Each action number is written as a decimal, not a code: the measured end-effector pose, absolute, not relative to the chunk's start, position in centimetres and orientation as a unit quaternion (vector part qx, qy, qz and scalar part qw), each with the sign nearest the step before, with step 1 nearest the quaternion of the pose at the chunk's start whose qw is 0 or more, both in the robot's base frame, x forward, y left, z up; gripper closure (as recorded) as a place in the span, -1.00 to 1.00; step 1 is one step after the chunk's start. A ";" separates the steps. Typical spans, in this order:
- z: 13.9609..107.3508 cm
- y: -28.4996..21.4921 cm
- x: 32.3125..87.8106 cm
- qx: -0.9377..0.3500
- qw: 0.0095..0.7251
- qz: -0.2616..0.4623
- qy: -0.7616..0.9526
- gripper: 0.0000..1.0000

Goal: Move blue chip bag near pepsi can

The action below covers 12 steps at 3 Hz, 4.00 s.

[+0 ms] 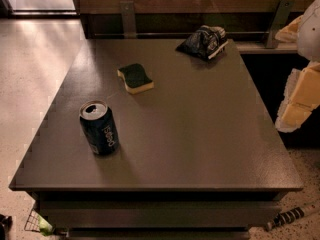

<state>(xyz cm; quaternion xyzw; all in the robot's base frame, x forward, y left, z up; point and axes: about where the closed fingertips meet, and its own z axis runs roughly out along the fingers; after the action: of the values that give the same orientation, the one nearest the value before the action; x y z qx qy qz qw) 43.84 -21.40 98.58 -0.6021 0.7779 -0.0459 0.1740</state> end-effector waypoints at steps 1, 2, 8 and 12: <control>98.7 -21.5 44.0 -0.600 0.179 -0.047 0.779 -1.00; 99.5 -22.4 46.3 -0.576 0.213 -0.055 0.787 -1.00; 95.3 -17.1 77.7 -0.343 0.472 0.103 0.805 -1.00; 82.3 -16.5 84.8 -0.306 0.395 0.181 0.847 -1.00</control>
Offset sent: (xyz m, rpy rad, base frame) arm 0.0557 -0.0238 0.0139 0.0928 -0.1322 -0.1103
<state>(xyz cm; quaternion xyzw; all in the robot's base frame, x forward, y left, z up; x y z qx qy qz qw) 84.77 -16.52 82.34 -0.3057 0.8472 0.1810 0.3950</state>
